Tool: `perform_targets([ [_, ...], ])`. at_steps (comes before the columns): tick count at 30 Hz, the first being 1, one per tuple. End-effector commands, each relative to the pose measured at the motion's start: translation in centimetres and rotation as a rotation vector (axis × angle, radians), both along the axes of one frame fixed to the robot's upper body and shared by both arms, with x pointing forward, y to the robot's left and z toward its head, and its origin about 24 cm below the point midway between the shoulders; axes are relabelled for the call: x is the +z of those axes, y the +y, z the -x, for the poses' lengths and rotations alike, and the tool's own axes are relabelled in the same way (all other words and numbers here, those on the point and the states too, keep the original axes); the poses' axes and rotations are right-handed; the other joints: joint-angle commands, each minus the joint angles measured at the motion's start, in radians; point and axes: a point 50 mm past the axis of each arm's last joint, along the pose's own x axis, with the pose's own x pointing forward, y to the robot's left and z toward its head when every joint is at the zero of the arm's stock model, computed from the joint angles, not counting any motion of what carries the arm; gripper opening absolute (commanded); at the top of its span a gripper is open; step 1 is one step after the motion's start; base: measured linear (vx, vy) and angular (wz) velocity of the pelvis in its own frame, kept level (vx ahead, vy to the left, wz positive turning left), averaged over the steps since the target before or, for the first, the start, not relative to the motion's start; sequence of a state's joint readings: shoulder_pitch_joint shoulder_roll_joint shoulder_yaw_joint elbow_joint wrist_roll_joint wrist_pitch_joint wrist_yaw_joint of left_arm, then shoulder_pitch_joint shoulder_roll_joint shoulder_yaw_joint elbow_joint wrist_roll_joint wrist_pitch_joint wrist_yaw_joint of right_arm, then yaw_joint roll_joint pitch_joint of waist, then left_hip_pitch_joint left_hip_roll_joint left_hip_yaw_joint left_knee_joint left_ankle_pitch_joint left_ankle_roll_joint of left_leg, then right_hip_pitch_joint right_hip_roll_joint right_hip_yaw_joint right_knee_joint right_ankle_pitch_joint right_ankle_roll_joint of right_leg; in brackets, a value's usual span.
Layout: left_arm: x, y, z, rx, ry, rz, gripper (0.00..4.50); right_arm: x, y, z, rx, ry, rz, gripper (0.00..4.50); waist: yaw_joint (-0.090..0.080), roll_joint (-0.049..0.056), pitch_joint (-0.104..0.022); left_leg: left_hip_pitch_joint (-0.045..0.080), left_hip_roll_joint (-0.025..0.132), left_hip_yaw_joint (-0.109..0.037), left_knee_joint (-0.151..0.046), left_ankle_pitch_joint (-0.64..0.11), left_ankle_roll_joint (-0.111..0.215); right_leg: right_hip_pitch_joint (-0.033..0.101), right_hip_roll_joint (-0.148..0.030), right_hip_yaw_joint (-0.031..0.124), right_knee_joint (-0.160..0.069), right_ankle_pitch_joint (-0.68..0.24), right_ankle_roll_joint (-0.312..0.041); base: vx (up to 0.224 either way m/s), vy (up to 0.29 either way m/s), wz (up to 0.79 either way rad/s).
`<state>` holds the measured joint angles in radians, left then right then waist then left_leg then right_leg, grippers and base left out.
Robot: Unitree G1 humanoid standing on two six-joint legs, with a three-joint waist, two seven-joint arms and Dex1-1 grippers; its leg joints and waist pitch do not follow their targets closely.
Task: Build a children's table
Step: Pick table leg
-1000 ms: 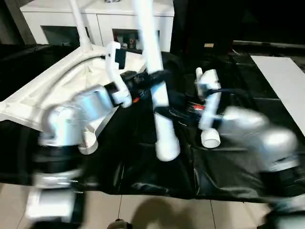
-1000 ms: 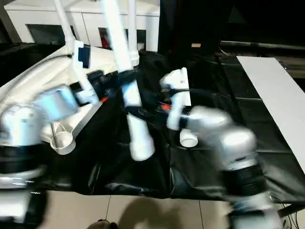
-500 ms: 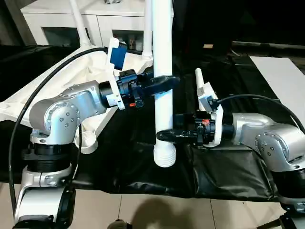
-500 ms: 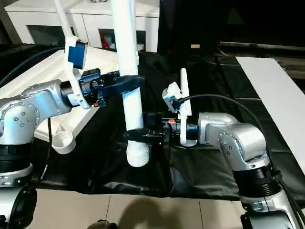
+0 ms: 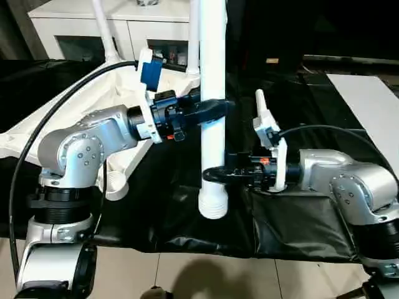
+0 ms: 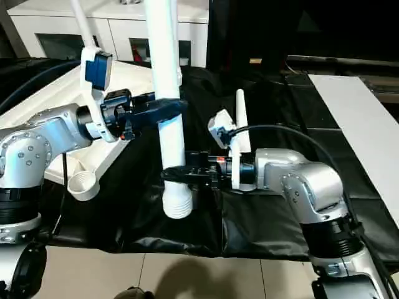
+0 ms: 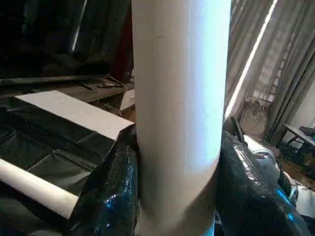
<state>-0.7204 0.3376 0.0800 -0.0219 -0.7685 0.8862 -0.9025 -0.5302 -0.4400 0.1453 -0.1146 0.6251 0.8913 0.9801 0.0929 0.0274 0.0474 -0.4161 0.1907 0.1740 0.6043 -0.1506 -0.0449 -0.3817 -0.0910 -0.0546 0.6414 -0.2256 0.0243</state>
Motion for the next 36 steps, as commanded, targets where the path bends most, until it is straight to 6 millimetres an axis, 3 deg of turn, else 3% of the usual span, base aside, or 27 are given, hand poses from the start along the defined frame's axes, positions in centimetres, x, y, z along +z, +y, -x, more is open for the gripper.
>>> perform_targets([
  [1, 0.6, -0.2, -0.2, 0.003, -0.025, -0.007, 1.79, 0.3, 0.2, -0.1, -0.019, -0.027, -0.009, 1.84, 0.003, -0.005, -0.071, 0.039, 0.027, -0.005, -0.066, -0.156, -0.022, 0.037, -0.041, 0.033, -0.068, -0.026, -0.244, 0.000, 0.000, 0.00],
  [4, 0.4, -0.1, -0.6, 0.042, -0.017, -0.004, 1.79, 0.4, 0.5, -0.4, -0.054, -0.052, -0.022, 1.83, 0.003, -0.006, -0.071, 0.038, 0.027, -0.005, -0.067, -0.161, -0.027, 0.037, -0.043, 0.034, -0.069, -0.035, -0.240, 0.000, 0.000, 0.00],
  [6, 0.3, -0.1, -2.0, 0.177, 0.037, 0.022, 2.35, 0.6, 0.7, -1.0, -0.121, -0.096, -0.021, 1.82, 0.002, -0.003, -0.071, 0.040, 0.028, -0.004, -0.066, -0.167, -0.035, 0.034, -0.043, 0.035, -0.068, -0.029, -0.243, 0.000, 0.000, 0.00],
  [8, 0.4, 0.2, -2.7, 0.256, 0.083, 0.061, 2.48, 0.6, 0.9, -1.4, -0.177, -0.134, -0.002, 1.81, 0.004, -0.007, -0.071, 0.039, 0.027, -0.005, -0.066, -0.168, -0.045, 0.035, -0.043, 0.034, -0.068, -0.029, -0.242, 0.000, 0.000, 0.00],
  [12, -0.2, -0.2, -2.9, 0.390, 0.041, -0.037, 2.83, 0.6, 1.4, -2.3, -0.298, -0.225, 0.046, 1.81, 0.000, -0.008, -0.072, 0.035, 0.027, -0.008, -0.068, -0.157, -0.049, 0.040, -0.043, 0.034, -0.071, -0.029, -0.209, 0.000, 0.000, 0.00],
  [14, -1.2, -0.7, -3.3, 0.545, 0.031, -0.127, 2.88, 0.5, 2.0, -2.9, -0.384, -0.248, 0.085, 1.81, -0.001, -0.007, -0.072, 0.034, 0.027, -0.008, -0.068, -0.148, -0.044, 0.040, -0.041, 0.035, -0.070, -0.017, -0.202, 0.000, 0.000, 0.00],
  [18, -1.6, -1.3, -2.9, 0.565, 0.037, -0.111, 3.25, 0.4, 2.4, -3.2, -0.439, -0.238, 0.088, 1.81, -0.001, -0.007, -0.074, 0.034, 0.025, -0.007, -0.065, -0.142, -0.035, 0.040, -0.042, 0.035, -0.071, -0.008, -0.203, 0.000, 0.000, 0.00],
  [21, -1.6, -1.5, -2.8, 0.595, 0.056, -0.095, 3.25, 0.2, 2.8, -3.3, -0.448, -0.255, 0.107, 1.81, -0.001, -0.008, -0.072, 0.035, 0.027, -0.008, -0.067, -0.152, -0.040, 0.037, -0.040, 0.035, -0.071, -0.010, -0.200, 0.000, 0.000, 0.00],
  [22, -1.6, -1.6, -2.8, 0.595, 0.060, -0.090, 2.97, 0.1, 3.0, -3.3, -0.449, -0.257, 0.108, 1.81, -0.001, -0.007, -0.071, 0.036, 0.027, -0.007, -0.068, -0.163, -0.042, 0.036, -0.040, 0.035, -0.073, -0.024, -0.197, 0.000, 0.000, 0.00],
  [25, -1.6, -1.8, -2.7, 0.595, 0.058, -0.086, 2.87, 0.1, 3.3, -3.3, -0.453, -0.263, 0.111, 1.81, -0.002, -0.007, -0.070, 0.036, 0.027, -0.008, -0.070, -0.176, -0.046, 0.034, -0.039, 0.035, -0.075, -0.041, -0.191, 0.000, 0.000, 0.00],
  [27, -1.5, -1.6, -2.8, 0.614, 0.065, -0.079, 2.49, 0.1, 3.3, -3.5, -0.458, -0.268, 0.115, 1.81, -0.002, -0.007, -0.070, 0.035, 0.026, -0.008, -0.069, -0.175, -0.047, 0.036, -0.040, 0.035, -0.075, -0.039, -0.189, 0.000, 0.000, 0.00],
  [36, -1.3, -1.2, -2.9, 0.610, 0.100, -0.052, 1.85, 0.3, 3.1, -3.9, -0.502, -0.300, 0.129, 1.81, -0.004, -0.005, -0.070, 0.035, 0.025, -0.008, -0.069, -0.173, -0.049, 0.035, -0.038, 0.035, -0.073, -0.023, -0.187, 0.000, 0.000, 0.00],
])
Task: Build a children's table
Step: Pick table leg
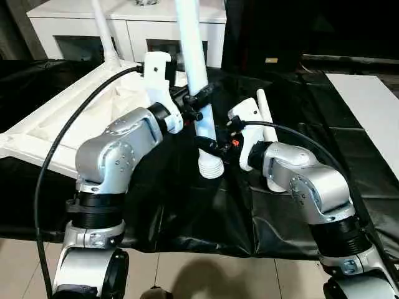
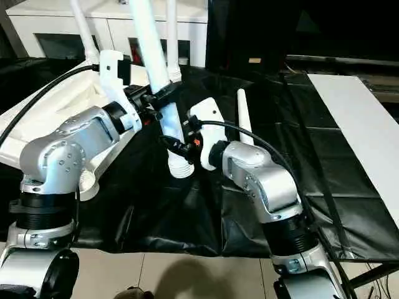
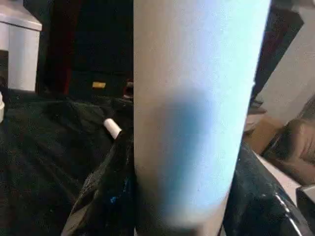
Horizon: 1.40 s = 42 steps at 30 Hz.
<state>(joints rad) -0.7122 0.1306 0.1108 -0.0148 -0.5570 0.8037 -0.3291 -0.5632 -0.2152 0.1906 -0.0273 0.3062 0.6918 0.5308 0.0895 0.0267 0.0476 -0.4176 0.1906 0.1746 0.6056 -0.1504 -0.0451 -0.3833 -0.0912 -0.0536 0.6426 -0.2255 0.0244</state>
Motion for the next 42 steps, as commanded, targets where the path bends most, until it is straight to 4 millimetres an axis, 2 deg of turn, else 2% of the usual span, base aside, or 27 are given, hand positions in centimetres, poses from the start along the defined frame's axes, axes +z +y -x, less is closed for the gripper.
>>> perform_targets([
  [1, 0.5, 0.3, 0.0, -0.003, 0.000, 0.008, 1.85, 1.3, -0.2, -0.6, -0.034, -0.072, -0.003, 1.81, 0.000, -0.005, -0.070, 0.037, 0.025, -0.009, -0.071, -0.175, -0.049, 0.036, -0.038, 0.034, -0.075, -0.027, -0.186, 0.000, 0.000, 0.00],
  [2, 0.5, 0.3, 0.1, -0.019, 0.000, 0.009, 1.83, 1.5, -0.2, -0.7, -0.039, -0.063, -0.032, 1.81, 0.000, -0.005, -0.070, 0.037, 0.025, -0.009, -0.071, -0.179, -0.049, 0.036, -0.039, 0.034, -0.076, -0.033, -0.186, 0.000, 0.000, 0.00],
  [3, 0.6, 0.2, 0.2, -0.045, 0.001, 0.007, 1.83, 1.7, -0.4, -0.9, -0.040, -0.036, -0.070, 2.16, -0.001, -0.004, -0.070, 0.037, 0.025, -0.009, -0.071, -0.183, -0.049, 0.036, -0.038, 0.034, -0.075, -0.038, -0.187, 0.000, 0.000, 0.00],
  [5, 0.7, 0.2, 0.4, -0.078, 0.002, 0.005, 1.83, 1.8, -0.7, -1.0, -0.035, -0.019, -0.088, 2.51, -0.001, -0.004, -0.070, 0.039, 0.025, -0.009, -0.072, -0.187, -0.050, 0.035, -0.038, 0.034, -0.074, -0.045, -0.188, 0.000, 0.000, 0.00],
  [7, 1.0, -0.1, 1.0, -0.181, -0.003, -0.030, 1.82, 2.4, -1.5, -1.0, 0.012, -0.008, -0.099, 2.53, 0.000, -0.006, -0.070, 0.041, 0.025, -0.008, -0.072, -0.190, -0.049, 0.035, -0.038, 0.034, -0.074, -0.044, -0.191, 0.000, 0.000, 0.00],
  [9, 1.2, -0.2, 1.2, -0.223, -0.010, -0.043, 1.82, 2.6, -1.8, -0.8, 0.055, 0.008, -0.104, 2.84, 0.002, -0.004, -0.071, 0.039, 0.026, -0.008, -0.070, -0.163, -0.045, 0.035, -0.036, 0.034, -0.070, -0.008, -0.194, 0.000, 0.000, 0.00],
  [11, 1.6, -0.3, 1.3, -0.255, -0.015, -0.043, 1.82, 2.9, -2.2, -0.4, 0.131, 0.037, -0.112, 2.92, 0.004, -0.006, -0.071, 0.039, 0.024, -0.006, -0.068, -0.154, -0.035, 0.039, -0.036, 0.033, -0.069, 0.014, -0.203, 0.000, 0.000, 0.00],
  [15, 2.0, -0.4, 1.4, -0.301, -0.033, -0.062, 1.82, 3.1, -2.6, 0.6, 0.258, 0.056, -0.081, 3.32, 0.007, -0.009, -0.070, 0.037, 0.025, -0.007, -0.068, -0.156, -0.030, 0.042, -0.039, 0.033, -0.072, -0.012, -0.200, 0.000, 0.000, 0.00],
  [19, 2.0, -0.6, 1.4, -0.332, -0.049, -0.117, 1.82, 2.3, -2.8, 1.0, 0.309, 0.091, 0.005, 3.51, 0.004, -0.009, -0.070, 0.035, 0.025, -0.006, -0.067, -0.147, -0.029, 0.041, -0.039, 0.034, -0.072, -0.021, -0.203, 0.000, 0.000, 0.00],
  [26, 2.1, -1.0, 1.7, -0.374, -0.060, -0.132, 1.82, 1.6, -2.6, 1.2, 0.338, 0.136, 0.029, 3.51, 0.004, -0.010, -0.072, 0.036, 0.025, -0.005, -0.064, -0.139, -0.021, 0.041, -0.039, 0.033, -0.069, -0.006, -0.230, 0.000, 0.000, 0.00],
  [31, 2.1, -1.4, 2.1, -0.425, -0.076, -0.153, 1.81, 1.2, -2.3, 1.3, 0.348, 0.157, 0.033, 3.51, 0.007, -0.008, -0.072, 0.038, 0.026, -0.006, -0.065, -0.142, -0.022, 0.039, -0.039, 0.033, -0.069, -0.014, -0.230, 0.000, 0.000, 0.00],
  [35, 2.1, -1.4, 2.1, -0.432, -0.081, -0.155, 1.81, 1.0, -2.3, 1.3, 0.344, 0.166, 0.032, 3.51, 0.006, -0.009, -0.071, 0.037, 0.026, -0.005, -0.066, -0.148, -0.027, 0.040, -0.040, 0.033, -0.069, -0.015, -0.231, 0.000, 0.000, 0.00],
  [36, 2.1, -1.4, 2.1, -0.433, -0.081, -0.154, 1.81, 1.0, -2.3, 1.3, 0.343, 0.167, 0.032, 3.22, 0.005, -0.009, -0.071, 0.037, 0.026, -0.005, -0.065, -0.148, -0.027, 0.040, -0.040, 0.034, -0.069, -0.014, -0.231, 0.000, 0.000, 0.00],
  [40, 2.1, -1.4, 2.2, -0.441, -0.087, -0.150, 1.81, 0.8, -2.2, 1.4, 0.348, 0.181, 0.023, 3.09, 0.005, -0.008, -0.072, 0.037, 0.025, -0.006, -0.065, -0.143, -0.026, 0.040, -0.039, 0.033, -0.068, -0.005, -0.233, 0.000, 0.000, 0.00],
  [41, 2.1, -1.4, 2.2, -0.441, -0.087, -0.146, 1.81, 0.7, -2.2, 1.4, 0.351, 0.186, 0.021, 2.84, 0.005, -0.008, -0.072, 0.037, 0.025, -0.005, -0.065, -0.143, -0.025, 0.040, -0.040, 0.033, -0.068, -0.005, -0.233, 0.000, 0.000, 0.00],
  [42, 2.1, -1.4, 2.2, -0.436, -0.088, -0.144, 1.81, 0.5, -2.2, 1.5, 0.353, 0.194, 0.020, 2.76, 0.006, -0.009, -0.072, 0.037, 0.026, -0.006, -0.065, -0.140, -0.025, 0.041, -0.040, 0.033, -0.067, -0.002, -0.233, 0.000, 0.000, 0.00],
])
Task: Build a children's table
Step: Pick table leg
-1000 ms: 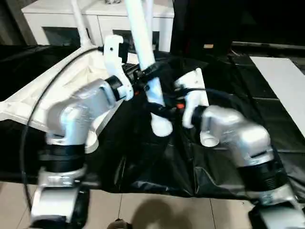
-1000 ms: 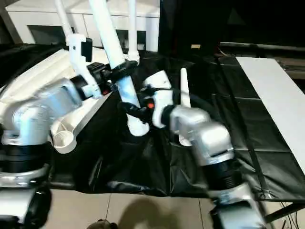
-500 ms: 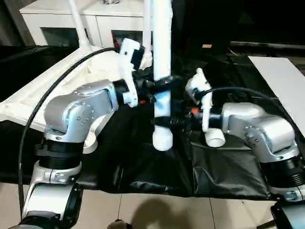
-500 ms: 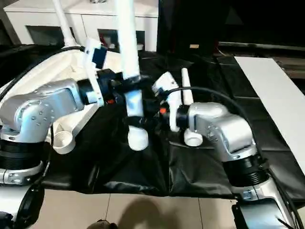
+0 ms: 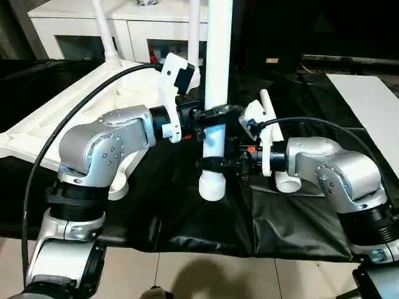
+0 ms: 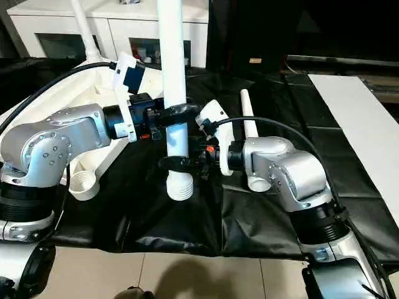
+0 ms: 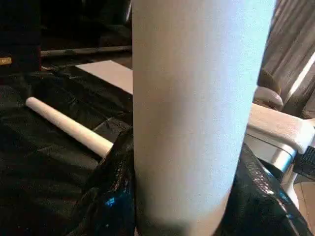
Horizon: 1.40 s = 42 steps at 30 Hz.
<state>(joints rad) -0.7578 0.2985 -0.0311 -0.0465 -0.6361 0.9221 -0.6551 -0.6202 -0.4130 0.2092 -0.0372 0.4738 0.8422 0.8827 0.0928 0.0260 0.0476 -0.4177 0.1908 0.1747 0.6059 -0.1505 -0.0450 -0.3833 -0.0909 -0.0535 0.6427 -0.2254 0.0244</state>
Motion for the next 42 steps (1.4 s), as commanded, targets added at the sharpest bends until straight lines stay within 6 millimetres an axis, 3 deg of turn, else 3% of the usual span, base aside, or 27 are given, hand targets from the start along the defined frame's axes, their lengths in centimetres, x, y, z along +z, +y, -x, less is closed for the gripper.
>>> perform_targets([
  [1, 1.3, -0.4, 0.3, -0.030, -0.060, 0.014, 1.81, -0.5, 0.2, 0.3, 0.015, 0.029, 0.005, 2.74, 0.003, -0.008, -0.072, 0.038, 0.026, -0.006, -0.065, -0.140, -0.025, 0.040, -0.040, 0.033, -0.068, 0.000, -0.234, 0.000, 0.000, 0.00],
  [10, 1.7, -0.4, 0.3, -0.036, -0.065, 0.041, 1.81, -1.4, 0.2, 0.3, 0.012, 0.051, 0.021, 2.05, 0.003, -0.009, -0.072, 0.037, 0.025, -0.006, -0.065, -0.144, -0.026, 0.041, -0.040, 0.033, -0.068, -0.010, -0.233, 0.000, 0.000, 0.00],
  [12, 1.7, -0.4, 0.3, -0.038, -0.066, 0.040, 1.81, -1.4, 0.3, 0.4, 0.013, 0.060, 0.006, 2.57, 0.003, -0.008, -0.072, 0.037, 0.025, -0.006, -0.065, -0.145, -0.026, 0.041, -0.040, 0.033, -0.068, -0.011, -0.233, 0.000, 0.000, 0.00],
  [17, 1.8, -0.4, 0.3, -0.039, -0.067, 0.041, 1.81, -1.5, 0.4, 0.5, 0.020, 0.064, 0.005, 3.00, 0.003, -0.008, -0.073, 0.037, 0.025, -0.006, -0.065, -0.139, -0.025, 0.041, -0.040, 0.032, -0.067, 0.005, -0.239, 0.000, 0.000, 0.00],
  [26, 1.8, -0.4, 0.5, -0.051, -0.069, 0.038, 1.81, -1.7, 0.6, 0.4, 0.013, 0.058, 0.010, 3.03, 0.002, -0.008, -0.071, 0.037, 0.026, -0.007, -0.066, -0.154, -0.032, 0.040, -0.041, 0.033, -0.068, -0.022, -0.228, 0.000, 0.000, 0.00],
  [27, 1.7, -0.4, 0.5, -0.054, -0.070, 0.037, 1.81, -1.7, 0.6, 0.3, 0.010, 0.058, 0.006, 2.75, 0.003, -0.007, -0.072, 0.038, 0.026, -0.006, -0.065, -0.151, -0.031, 0.040, -0.041, 0.033, -0.068, -0.017, -0.228, 0.000, 0.000, 0.00],
  [33, 1.6, -0.4, 0.6, -0.066, -0.077, 0.028, 1.81, -1.6, 0.6, 0.3, 0.007, 0.057, -0.003, 2.27, 0.002, -0.007, -0.071, 0.037, 0.026, -0.007, -0.067, -0.154, -0.032, 0.040, -0.040, 0.033, -0.068, -0.015, -0.231, 0.000, 0.000, 0.00],
  [42, 1.5, -0.3, 0.7, -0.079, -0.083, 0.019, 1.81, -1.6, 0.6, 0.4, 0.015, 0.056, -0.009, 1.90, 0.002, -0.006, -0.071, 0.038, 0.026, -0.007, -0.066, -0.160, -0.036, 0.039, -0.040, 0.033, -0.068, -0.018, -0.231, 0.000, 0.000, 0.00],
])
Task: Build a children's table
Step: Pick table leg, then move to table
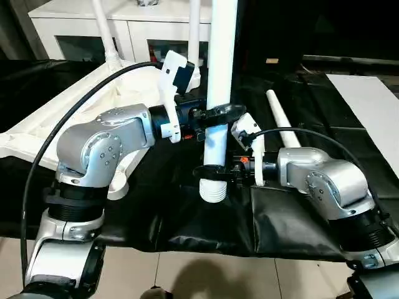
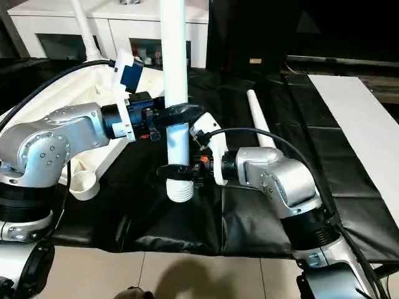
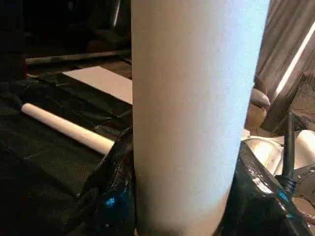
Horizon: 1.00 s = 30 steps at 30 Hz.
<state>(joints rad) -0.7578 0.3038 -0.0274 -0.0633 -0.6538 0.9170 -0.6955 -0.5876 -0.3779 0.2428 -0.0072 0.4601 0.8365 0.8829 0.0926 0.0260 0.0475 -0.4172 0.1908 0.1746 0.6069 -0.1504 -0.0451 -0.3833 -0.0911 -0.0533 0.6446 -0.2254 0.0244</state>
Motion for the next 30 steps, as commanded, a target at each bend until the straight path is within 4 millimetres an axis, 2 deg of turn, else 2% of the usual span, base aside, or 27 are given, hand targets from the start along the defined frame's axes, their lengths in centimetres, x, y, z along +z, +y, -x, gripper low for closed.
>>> perform_targets([
  [1, 1.1, -0.3, 0.3, -0.026, -0.064, -0.003, 1.81, 0.2, -0.2, 0.0, 0.000, -0.008, -0.011, 1.89, 0.002, -0.005, -0.071, 0.037, 0.025, -0.007, -0.068, -0.162, -0.037, 0.040, -0.040, 0.033, -0.070, -0.020, -0.230, 0.000, 0.000, 0.00],
  [5, 0.9, 0.1, 0.0, 0.019, -0.064, -0.033, 1.81, 0.2, -0.2, -0.1, -0.015, -0.017, -0.012, 1.89, 0.002, -0.004, -0.071, 0.037, 0.026, -0.007, -0.068, -0.165, -0.039, 0.039, -0.040, 0.033, -0.070, -0.020, -0.227, 0.000, 0.000, 0.00],
  [6, 0.8, 0.4, -0.2, 0.047, -0.036, -0.022, 2.16, 0.2, -0.2, -0.1, -0.033, -0.027, -0.016, 1.88, 0.002, -0.004, -0.072, 0.038, 0.026, -0.007, -0.068, -0.163, -0.039, 0.039, -0.040, 0.033, -0.070, -0.015, -0.227, 0.000, 0.000, 0.00],
  [8, 0.8, 0.7, -0.3, 0.047, 0.011, 0.027, 2.51, 0.2, -0.2, -0.2, -0.053, -0.039, -0.022, 1.88, 0.002, -0.001, -0.072, 0.038, 0.025, -0.007, -0.068, -0.161, -0.041, 0.038, -0.040, 0.033, -0.068, -0.008, -0.230, 0.000, 0.000, 0.00],
  [9, 0.7, 0.8, -0.3, 0.047, 0.016, 0.034, 2.51, 0.3, -0.2, -0.2, -0.071, -0.043, -0.033, 1.88, 0.001, -0.002, -0.072, 0.037, 0.024, -0.007, -0.067, -0.163, -0.042, 0.038, -0.039, 0.033, -0.069, -0.006, -0.235, 0.000, 0.000, 0.00],
  [10, 0.5, 1.2, -0.1, 0.051, 0.023, 0.046, 2.53, 0.4, -0.3, -0.4, -0.131, -0.056, -0.068, 1.88, 0.001, 0.002, -0.072, 0.038, 0.024, -0.007, -0.068, -0.164, -0.044, 0.037, -0.040, 0.034, -0.069, -0.007, -0.235, 0.000, 0.000, 0.00],
  [11, 0.4, 1.3, -0.1, 0.054, 0.023, 0.050, 2.71, 0.5, -0.4, -0.5, -0.151, -0.060, -0.079, 1.87, 0.000, 0.005, -0.071, 0.037, 0.024, -0.007, -0.069, -0.170, -0.046, 0.036, -0.040, 0.033, -0.069, -0.012, -0.235, 0.000, 0.000, 0.00],
  [12, 0.2, 1.6, -0.1, 0.068, 0.027, 0.048, 2.83, 0.6, -0.6, -0.5, -0.190, -0.062, -0.093, 1.87, 0.000, 0.003, -0.073, 0.040, 0.024, -0.008, -0.069, -0.177, -0.051, 0.037, -0.039, 0.032, -0.070, -0.016, -0.234, 0.000, 0.000, 0.00],
  [15, 0.1, 2.1, 0.1, 0.070, 0.038, 0.055, 2.94, 0.9, -1.2, -0.2, -0.231, -0.078, -0.110, 1.87, 0.001, 0.006, -0.071, 0.042, 0.025, -0.008, -0.072, -0.190, -0.061, 0.036, -0.038, 0.033, -0.071, -0.022, -0.223, 0.000, 0.000, 0.00],
  [16, 0.1, 2.4, 0.1, 0.084, 0.028, 0.052, 3.15, 1.1, -1.4, 0.1, -0.236, -0.084, -0.116, 1.87, 0.002, 0.009, -0.072, 0.042, 0.024, -0.009, -0.072, -0.194, -0.062, 0.036, -0.037, 0.032, -0.070, -0.021, -0.218, 0.000, 0.000, 0.00],
  [17, 0.1, 2.6, 0.0, 0.114, 0.011, 0.061, 3.15, 1.3, -1.6, 0.3, -0.245, -0.092, -0.118, 1.87, 0.001, 0.008, -0.071, 0.041, 0.025, -0.010, -0.073, -0.193, -0.061, 0.037, -0.036, 0.032, -0.072, -0.020, -0.213, 0.000, 0.000, 0.00],
  [18, 0.2, 3.0, -0.2, 0.146, -0.011, 0.082, 3.32, 1.4, -1.9, 0.4, -0.264, -0.105, -0.115, 1.87, 0.000, 0.013, -0.070, 0.041, 0.025, -0.010, -0.075, -0.206, -0.065, 0.036, -0.036, 0.033, -0.075, -0.028, -0.205, 0.000, 0.000, 0.00],
  [19, 0.5, 3.5, -0.3, 0.193, -0.047, 0.110, 3.35, 1.5, -2.4, 0.4, -0.304, -0.131, -0.101, 1.87, 0.001, 0.022, -0.070, 0.043, 0.025, -0.012, -0.075, -0.223, -0.073, 0.036, -0.038, 0.033, -0.075, -0.036, -0.201, 0.000, 0.000, 0.00],
  [20, 0.6, 3.8, -0.4, 0.224, -0.069, 0.117, 3.35, 1.5, -2.8, 0.3, -0.332, -0.148, -0.089, 1.87, -0.001, 0.016, -0.068, 0.041, 0.026, -0.012, -0.076, -0.228, -0.074, 0.037, -0.038, 0.034, -0.079, -0.039, -0.197, 0.000, 0.000, 0.00],
  [21, 0.5, 5.0, -0.7, 0.357, -0.125, 0.110, 3.35, 1.3, -4.1, -0.4, -0.470, -0.221, -0.028, 1.87, 0.002, 0.024, -0.070, 0.039, 0.029, -0.017, -0.077, -0.224, -0.084, 0.038, -0.042, 0.033, -0.078, -0.040, -0.189, 0.000, 0.000, 0.00],
  [22, 0.4, 5.6, -0.8, 0.431, -0.149, 0.097, 3.35, 1.3, -4.8, -0.7, -0.548, -0.262, 0.009, 1.87, -0.005, 0.016, -0.068, 0.040, 0.026, -0.013, -0.078, -0.234, -0.095, 0.036, -0.039, 0.033, -0.082, -0.055, -0.177, 0.000, 0.000, 0.00],
  [23, 0.1, 6.1, -0.8, 0.492, -0.163, 0.084, 3.35, 1.2, -5.2, -0.9, -0.605, -0.297, 0.037, 1.87, -0.005, 0.024, -0.068, 0.041, 0.025, -0.014, -0.078, -0.242, -0.099, 0.036, -0.040, 0.034, -0.082, -0.070, -0.172, 0.000, 0.000, 0.00],
  [25, -1.3, 7.9, -0.9, 0.698, -0.165, 0.051, 3.35, 0.7, -6.1, -0.9, -0.691, -0.405, 0.085, 1.87, -0.010, 0.022, -0.066, 0.041, 0.024, -0.013, -0.077, -0.267, -0.103, 0.034, -0.038, 0.035, -0.089, -0.122, -0.147, 0.000, 0.000, 0.00],
  [27, -2.1, 8.6, -0.8, 0.781, -0.157, 0.026, 3.35, 0.3, -6.4, -0.7, -0.721, -0.418, 0.110, 1.87, -0.012, 0.019, -0.065, 0.042, 0.023, -0.013, -0.079, -0.274, -0.090, 0.035, -0.037, 0.036, -0.093, -0.150, -0.131, 0.000, 0.000, 0.00],
  [29, -4.7, 10.1, 0.2, 0.998, -0.179, -0.045, 3.35, -1.2, -6.9, 0.1, -0.829, -0.344, 0.070, 1.87, -0.013, 0.010, -0.065, 0.037, 0.024, -0.013, -0.080, -0.253, -0.072, 0.037, -0.035, 0.038, -0.094, -0.135, -0.129, 0.000, 0.000, 0.00],
  [30, -5.8, 10.6, 0.9, 1.078, -0.192, -0.062, 3.35, -1.7, -7.0, 0.6, -0.875, -0.336, 0.059, 1.87, -0.015, 0.013, -0.066, 0.035, 0.027, -0.014, -0.081, -0.235, -0.055, 0.037, -0.036, 0.038, -0.093, -0.096, -0.128, 0.000, 0.000, 0.00],
])
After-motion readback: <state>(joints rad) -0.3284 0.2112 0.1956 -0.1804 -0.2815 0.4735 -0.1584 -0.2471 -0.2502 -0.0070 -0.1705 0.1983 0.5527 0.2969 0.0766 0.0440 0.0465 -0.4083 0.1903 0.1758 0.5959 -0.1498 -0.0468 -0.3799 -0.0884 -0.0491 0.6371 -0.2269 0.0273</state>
